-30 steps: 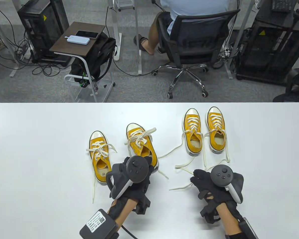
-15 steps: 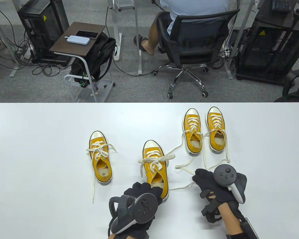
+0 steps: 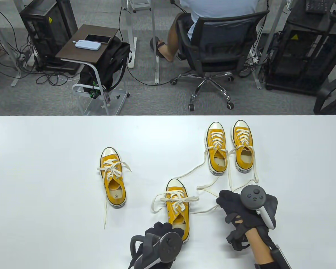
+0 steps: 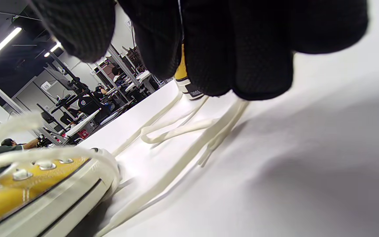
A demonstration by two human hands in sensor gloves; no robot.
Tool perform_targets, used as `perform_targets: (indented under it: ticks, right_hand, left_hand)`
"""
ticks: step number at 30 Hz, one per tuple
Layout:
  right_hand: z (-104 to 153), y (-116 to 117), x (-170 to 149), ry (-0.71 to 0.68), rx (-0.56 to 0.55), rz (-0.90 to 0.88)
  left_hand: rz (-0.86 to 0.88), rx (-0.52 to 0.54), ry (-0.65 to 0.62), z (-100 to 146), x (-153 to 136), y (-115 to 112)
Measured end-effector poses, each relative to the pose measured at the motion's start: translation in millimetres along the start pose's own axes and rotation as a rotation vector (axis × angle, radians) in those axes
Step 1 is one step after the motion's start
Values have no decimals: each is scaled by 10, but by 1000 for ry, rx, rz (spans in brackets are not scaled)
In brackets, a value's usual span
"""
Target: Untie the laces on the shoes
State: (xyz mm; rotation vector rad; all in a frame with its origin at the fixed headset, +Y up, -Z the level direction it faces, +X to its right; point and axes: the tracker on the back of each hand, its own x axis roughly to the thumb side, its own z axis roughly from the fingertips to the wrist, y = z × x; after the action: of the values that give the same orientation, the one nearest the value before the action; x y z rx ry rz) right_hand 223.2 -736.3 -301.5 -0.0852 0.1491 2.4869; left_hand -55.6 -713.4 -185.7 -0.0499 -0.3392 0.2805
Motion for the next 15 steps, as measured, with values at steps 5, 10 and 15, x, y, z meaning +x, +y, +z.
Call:
perform_targets:
  ticks: [5, 10, 15]
  right_hand:
    - [0, 43, 18, -5, 16, 14]
    - [7, 133, 72, -26, 44, 52]
    - [13, 236, 127, -40, 79, 77]
  left_hand:
    - [-86, -31, 0, 53, -7, -128]
    - [-95, -97, 10, 45, -42, -241]
    - [-69, -138, 21, 47, -69, -249]
